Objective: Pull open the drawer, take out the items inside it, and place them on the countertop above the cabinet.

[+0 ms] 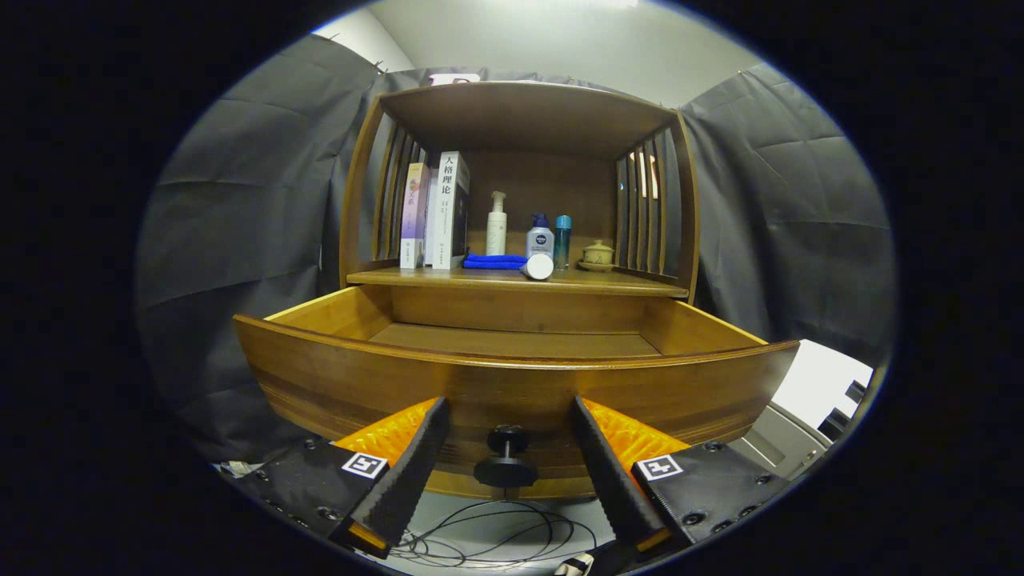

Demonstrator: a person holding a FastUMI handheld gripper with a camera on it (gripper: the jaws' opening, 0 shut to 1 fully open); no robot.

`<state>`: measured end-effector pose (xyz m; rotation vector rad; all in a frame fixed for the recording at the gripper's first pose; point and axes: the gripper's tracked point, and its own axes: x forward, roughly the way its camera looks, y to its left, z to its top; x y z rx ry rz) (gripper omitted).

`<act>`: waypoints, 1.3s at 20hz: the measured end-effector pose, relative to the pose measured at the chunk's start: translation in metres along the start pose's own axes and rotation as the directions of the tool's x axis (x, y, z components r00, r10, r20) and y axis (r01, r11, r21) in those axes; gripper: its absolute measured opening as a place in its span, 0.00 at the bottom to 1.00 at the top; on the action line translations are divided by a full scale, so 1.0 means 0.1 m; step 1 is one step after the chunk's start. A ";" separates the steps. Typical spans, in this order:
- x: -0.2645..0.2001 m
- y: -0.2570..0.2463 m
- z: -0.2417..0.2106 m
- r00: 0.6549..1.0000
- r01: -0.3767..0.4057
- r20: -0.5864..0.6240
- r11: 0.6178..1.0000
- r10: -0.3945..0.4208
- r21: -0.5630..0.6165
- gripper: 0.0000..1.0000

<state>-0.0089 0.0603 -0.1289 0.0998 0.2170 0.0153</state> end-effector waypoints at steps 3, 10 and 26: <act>0.10 -0.01 0.02 1.000 -0.018 -0.005 1.000 0.018 0.005 0.98; 0.31 -0.08 0.09 0.999 -0.034 -0.002 0.999 0.034 -0.003 0.98; 0.96 -0.08 0.29 0.999 -0.032 -0.003 0.999 0.032 -0.018 0.97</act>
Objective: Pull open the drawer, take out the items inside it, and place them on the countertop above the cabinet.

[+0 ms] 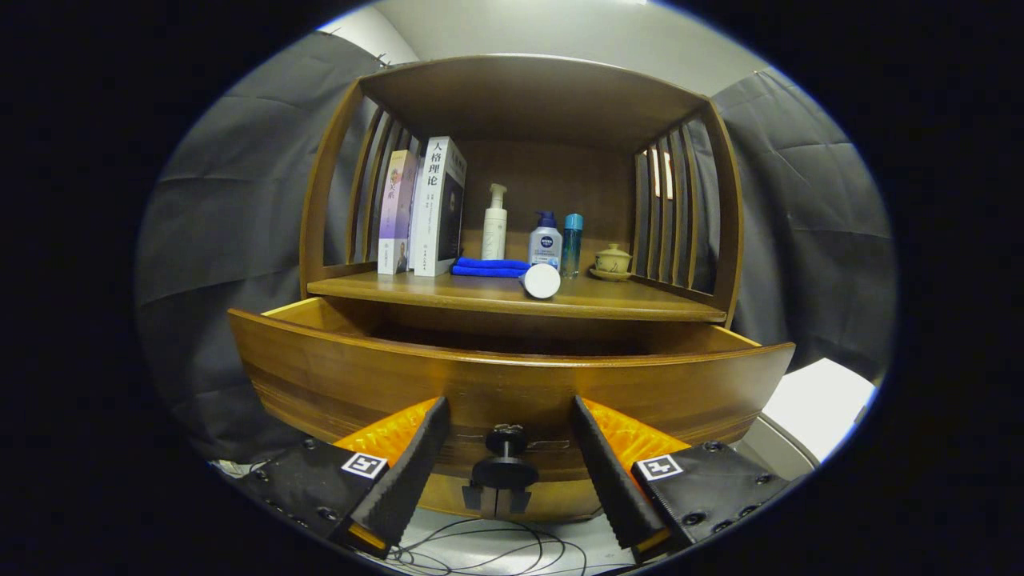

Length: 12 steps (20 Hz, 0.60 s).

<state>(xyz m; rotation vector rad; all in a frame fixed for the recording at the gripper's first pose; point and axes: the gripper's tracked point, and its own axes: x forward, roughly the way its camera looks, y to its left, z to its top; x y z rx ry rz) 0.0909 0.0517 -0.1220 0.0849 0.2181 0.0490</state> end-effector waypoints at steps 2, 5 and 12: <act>0.09 0.01 0.01 1.000 0.000 -0.009 1.000 0.000 -0.003 0.97; 0.23 0.01 0.04 1.000 0.002 -0.019 1.000 -0.002 -0.010 0.98; 0.53 0.01 0.11 1.000 -0.004 -0.030 1.000 0.004 -0.024 0.97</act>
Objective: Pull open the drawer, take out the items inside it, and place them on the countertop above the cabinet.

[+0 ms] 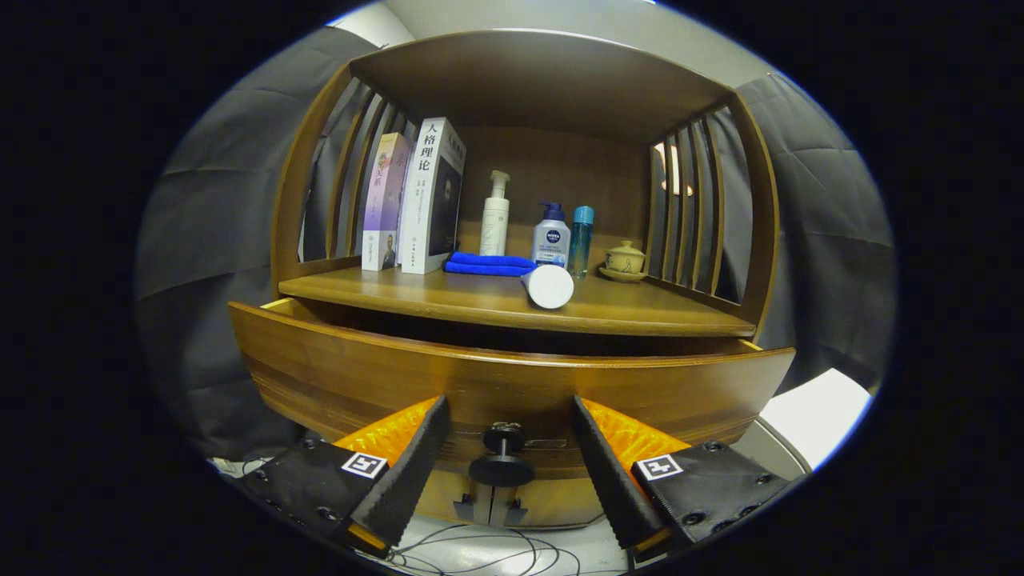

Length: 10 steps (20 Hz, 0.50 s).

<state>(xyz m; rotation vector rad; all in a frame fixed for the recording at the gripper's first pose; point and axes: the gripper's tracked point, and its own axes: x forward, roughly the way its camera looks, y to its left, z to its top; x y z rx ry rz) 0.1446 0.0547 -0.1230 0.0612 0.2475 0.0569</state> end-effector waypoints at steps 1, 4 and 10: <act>0.04 0.00 0.00 1.000 -0.003 0.000 1.000 0.003 0.003 0.97; 0.15 0.00 0.03 1.000 -0.010 0.008 1.000 0.010 0.000 0.97; 0.39 0.01 0.08 0.999 -0.042 0.003 0.999 0.042 -0.008 0.97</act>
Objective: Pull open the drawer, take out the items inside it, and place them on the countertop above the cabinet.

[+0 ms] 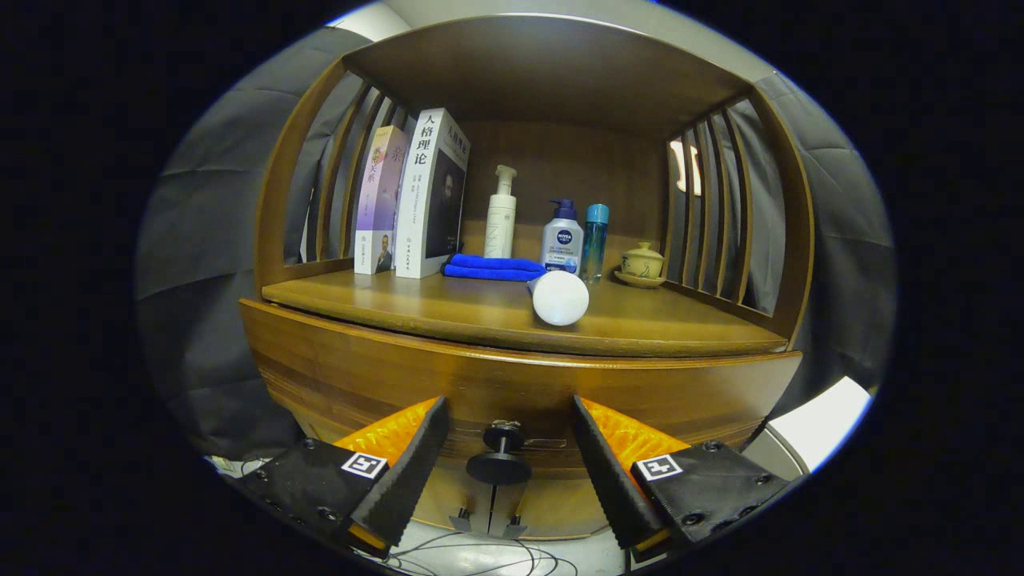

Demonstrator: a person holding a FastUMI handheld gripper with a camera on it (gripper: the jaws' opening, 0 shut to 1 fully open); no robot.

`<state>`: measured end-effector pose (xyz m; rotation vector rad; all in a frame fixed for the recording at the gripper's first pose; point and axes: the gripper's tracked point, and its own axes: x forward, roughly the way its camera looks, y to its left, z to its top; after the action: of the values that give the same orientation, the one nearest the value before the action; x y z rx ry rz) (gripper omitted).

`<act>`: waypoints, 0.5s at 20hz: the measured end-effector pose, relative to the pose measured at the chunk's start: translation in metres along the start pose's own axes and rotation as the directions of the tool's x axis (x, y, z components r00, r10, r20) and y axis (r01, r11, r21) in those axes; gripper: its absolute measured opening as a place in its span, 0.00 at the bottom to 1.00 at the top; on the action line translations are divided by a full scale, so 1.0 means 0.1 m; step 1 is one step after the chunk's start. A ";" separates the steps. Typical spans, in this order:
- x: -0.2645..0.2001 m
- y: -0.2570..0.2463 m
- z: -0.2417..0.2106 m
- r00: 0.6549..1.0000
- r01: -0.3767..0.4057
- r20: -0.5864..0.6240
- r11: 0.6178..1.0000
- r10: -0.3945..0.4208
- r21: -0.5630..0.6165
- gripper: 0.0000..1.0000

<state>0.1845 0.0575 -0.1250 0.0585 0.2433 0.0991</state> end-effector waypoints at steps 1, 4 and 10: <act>0.05 0.00 0.01 1.000 -0.003 0.001 1.000 0.003 0.002 0.97; 0.07 -0.02 0.02 1.000 -0.003 0.009 1.000 0.003 -0.008 0.97; -0.05 0.02 0.02 1.000 -0.019 0.011 0.999 0.019 -0.035 0.98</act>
<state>0.1799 0.0592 -0.1220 0.0267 0.2292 0.1217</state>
